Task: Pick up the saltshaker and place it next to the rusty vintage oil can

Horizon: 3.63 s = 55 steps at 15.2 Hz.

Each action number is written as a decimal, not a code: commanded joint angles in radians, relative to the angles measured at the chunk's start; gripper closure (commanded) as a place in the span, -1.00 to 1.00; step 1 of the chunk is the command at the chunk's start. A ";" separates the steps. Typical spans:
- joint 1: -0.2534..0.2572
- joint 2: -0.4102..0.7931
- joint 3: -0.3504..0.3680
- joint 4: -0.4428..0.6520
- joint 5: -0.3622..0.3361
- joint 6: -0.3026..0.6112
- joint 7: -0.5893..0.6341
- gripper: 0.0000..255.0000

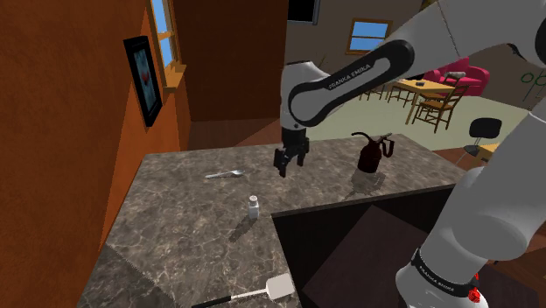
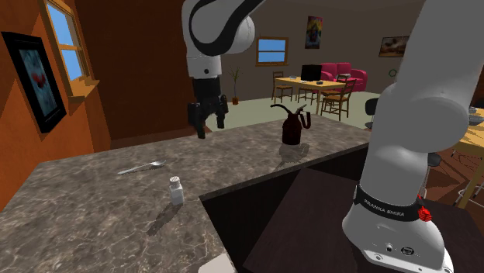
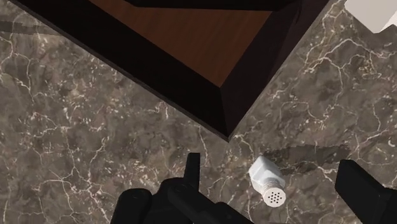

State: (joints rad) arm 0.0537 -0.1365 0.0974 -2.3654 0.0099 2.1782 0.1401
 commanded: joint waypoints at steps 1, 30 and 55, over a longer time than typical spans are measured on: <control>0.005 0.075 0.009 0.032 -0.004 0.048 0.020 -1.00; 0.057 0.655 0.006 0.370 -0.076 0.313 0.129 -1.00; 0.046 0.507 0.021 0.378 -0.053 0.159 0.116 1.00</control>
State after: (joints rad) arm 0.1008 0.3809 0.1174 -1.9889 -0.0448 2.3493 0.2576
